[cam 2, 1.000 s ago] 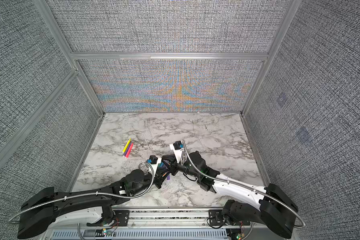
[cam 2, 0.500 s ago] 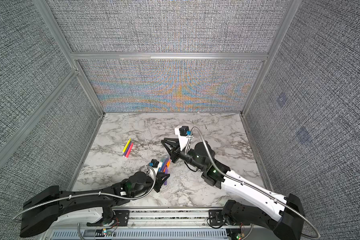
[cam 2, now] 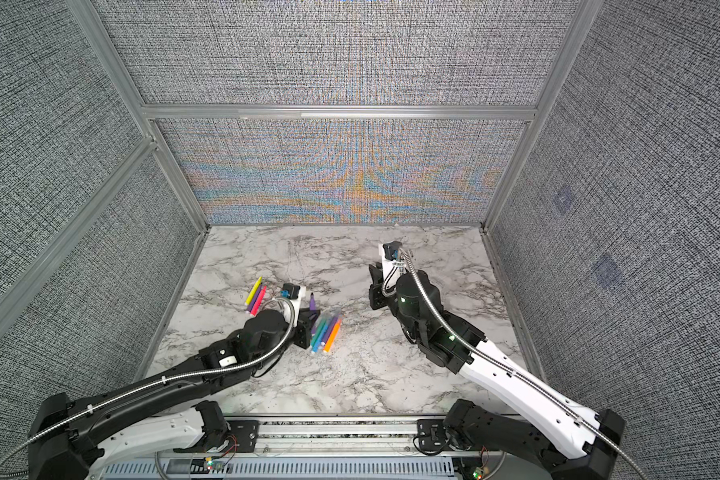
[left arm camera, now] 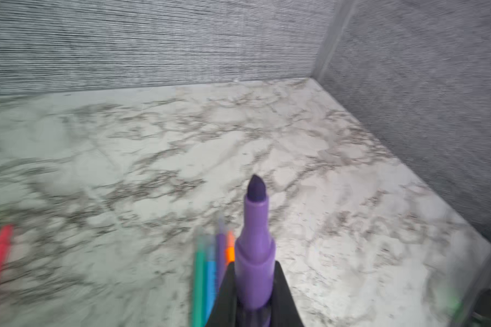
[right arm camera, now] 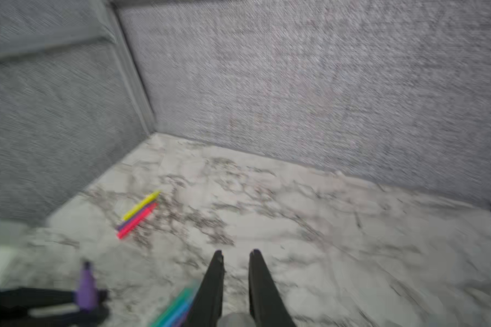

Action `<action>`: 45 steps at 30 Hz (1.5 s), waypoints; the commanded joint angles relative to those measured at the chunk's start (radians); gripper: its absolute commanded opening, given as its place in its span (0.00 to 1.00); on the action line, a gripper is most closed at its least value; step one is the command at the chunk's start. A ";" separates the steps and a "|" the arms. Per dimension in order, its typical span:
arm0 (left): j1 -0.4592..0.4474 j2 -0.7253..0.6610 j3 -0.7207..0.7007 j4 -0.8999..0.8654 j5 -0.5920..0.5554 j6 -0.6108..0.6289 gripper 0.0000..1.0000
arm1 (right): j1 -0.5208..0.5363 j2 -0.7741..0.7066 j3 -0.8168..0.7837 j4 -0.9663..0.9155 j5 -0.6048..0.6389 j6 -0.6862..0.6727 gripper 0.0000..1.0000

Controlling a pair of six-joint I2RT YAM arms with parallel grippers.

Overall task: Remove pen caps from pens
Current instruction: Place the pen at the middle-left of the table.

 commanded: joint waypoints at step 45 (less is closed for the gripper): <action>0.604 0.679 0.360 -0.398 0.090 0.212 0.20 | -0.335 0.085 -0.291 0.044 -0.131 -0.017 0.00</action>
